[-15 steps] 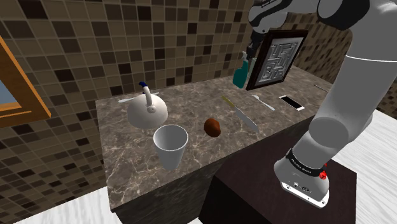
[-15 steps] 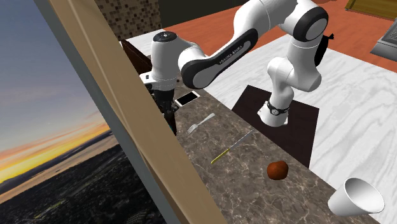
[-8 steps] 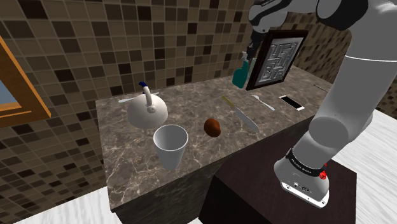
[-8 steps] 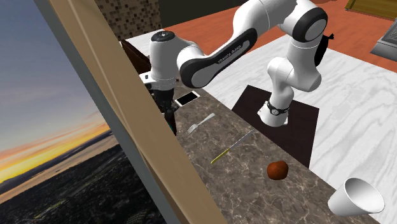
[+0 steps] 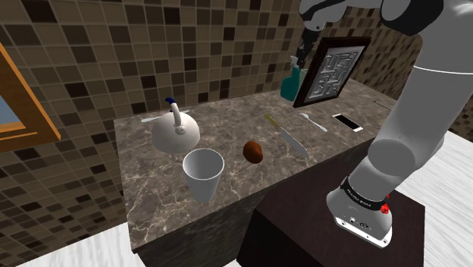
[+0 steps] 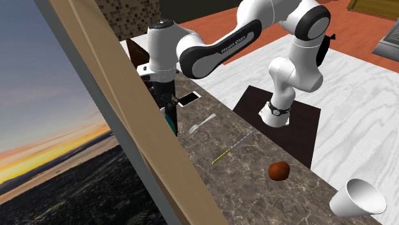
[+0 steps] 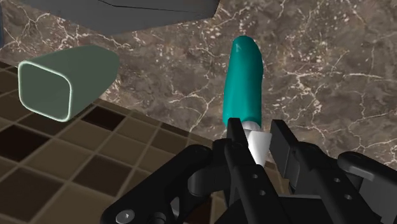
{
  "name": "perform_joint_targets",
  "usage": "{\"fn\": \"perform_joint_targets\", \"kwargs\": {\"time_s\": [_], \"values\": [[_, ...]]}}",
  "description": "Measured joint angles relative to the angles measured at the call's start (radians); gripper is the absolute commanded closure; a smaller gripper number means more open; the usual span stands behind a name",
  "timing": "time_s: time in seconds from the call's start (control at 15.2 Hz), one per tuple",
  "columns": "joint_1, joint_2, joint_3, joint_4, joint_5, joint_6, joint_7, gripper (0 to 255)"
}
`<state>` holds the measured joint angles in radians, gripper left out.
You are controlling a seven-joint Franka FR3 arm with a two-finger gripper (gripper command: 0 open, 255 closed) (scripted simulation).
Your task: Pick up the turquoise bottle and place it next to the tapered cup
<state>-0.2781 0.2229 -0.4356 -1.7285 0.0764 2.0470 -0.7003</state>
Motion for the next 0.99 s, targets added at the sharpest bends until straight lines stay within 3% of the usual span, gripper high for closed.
{"fn": "perform_joint_targets", "kwargs": {"time_s": [0.99], "values": [[-0.005, -0.014, -0.006, 0.186, -0.009, -0.198, 0.004, 255]]}}
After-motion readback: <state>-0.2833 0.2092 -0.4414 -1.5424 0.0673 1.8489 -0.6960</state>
